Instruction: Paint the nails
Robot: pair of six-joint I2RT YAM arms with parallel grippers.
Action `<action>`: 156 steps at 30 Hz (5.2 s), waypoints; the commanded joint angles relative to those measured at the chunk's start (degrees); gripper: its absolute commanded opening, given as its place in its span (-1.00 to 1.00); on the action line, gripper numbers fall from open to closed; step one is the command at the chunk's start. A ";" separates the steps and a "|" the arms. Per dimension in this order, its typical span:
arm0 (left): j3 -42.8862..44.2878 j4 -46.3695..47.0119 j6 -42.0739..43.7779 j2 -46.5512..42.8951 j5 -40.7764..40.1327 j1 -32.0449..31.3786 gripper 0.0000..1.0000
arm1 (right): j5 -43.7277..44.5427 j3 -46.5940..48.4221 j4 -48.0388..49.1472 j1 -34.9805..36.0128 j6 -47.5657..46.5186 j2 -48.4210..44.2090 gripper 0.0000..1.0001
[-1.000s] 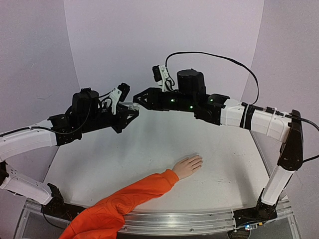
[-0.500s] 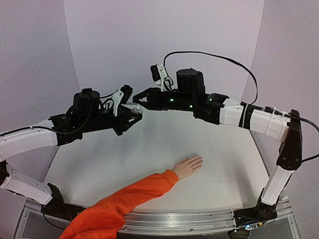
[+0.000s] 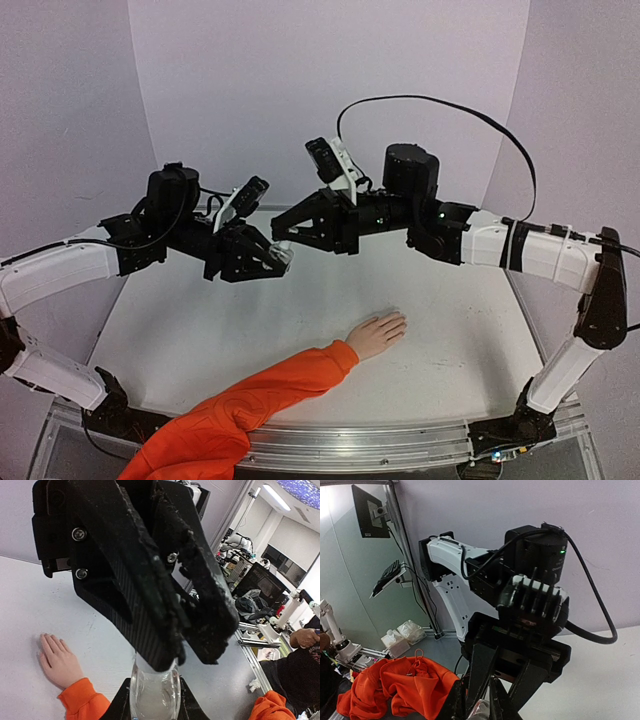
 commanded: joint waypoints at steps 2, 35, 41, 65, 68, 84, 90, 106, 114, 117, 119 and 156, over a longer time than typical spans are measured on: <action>4.99 5.88 -0.72 -3.11 0.94 1.41 -1.00 | -7.35 -2.71 1.25 0.79 -2.55 -2.39 -1.00; -3.61 -2.44 19.75 -8.69 -49.59 -3.84 -1.00 | 25.82 18.36 -25.35 0.44 8.85 6.49 -0.16; -3.25 -3.14 20.20 -7.89 -49.63 -4.06 -1.00 | 25.73 18.60 -25.32 0.48 8.74 6.92 -0.43; -2.45 -4.27 19.62 -7.54 -49.44 -4.15 -1.00 | 22.85 18.21 -25.04 0.59 8.25 8.03 -0.91; -2.35 -4.71 19.71 -7.41 -49.69 -4.17 -1.00 | 24.10 17.45 -25.10 0.62 7.45 6.90 -1.00; -0.04 -9.23 20.85 -4.98 -49.42 -4.14 -1.00 | 29.69 10.50 -22.12 0.62 4.63 0.16 -1.00; -0.33 -9.29 20.84 -5.47 -49.84 -4.14 -1.00 | 31.71 9.45 -21.27 0.62 5.27 -1.58 -1.00; -0.46 -8.32 16.41 -4.75 -55.85 -4.07 -1.00 | 38.84 -12.26 -19.73 -10.94 5.81 -17.98 -1.00; 0.16 -1.05 11.38 -4.27 -56.91 -3.97 -1.00 | 30.05 -34.76 -16.36 -28.77 5.87 -26.20 -1.00; 0.20 1.10 10.27 -3.70 -57.75 -3.82 -1.00 | 26.12 -42.09 -14.61 -35.52 6.93 -28.41 -1.00; 0.81 1.56 9.70 -3.22 -58.11 -3.63 -1.00 | 25.62 -44.87 -14.39 -37.78 7.24 -29.76 -1.00; 2.65 7.12 5.63 4.36 -61.71 -3.00 -1.00 | 20.17 -49.27 -4.30 -36.95 3.51 -12.60 -1.00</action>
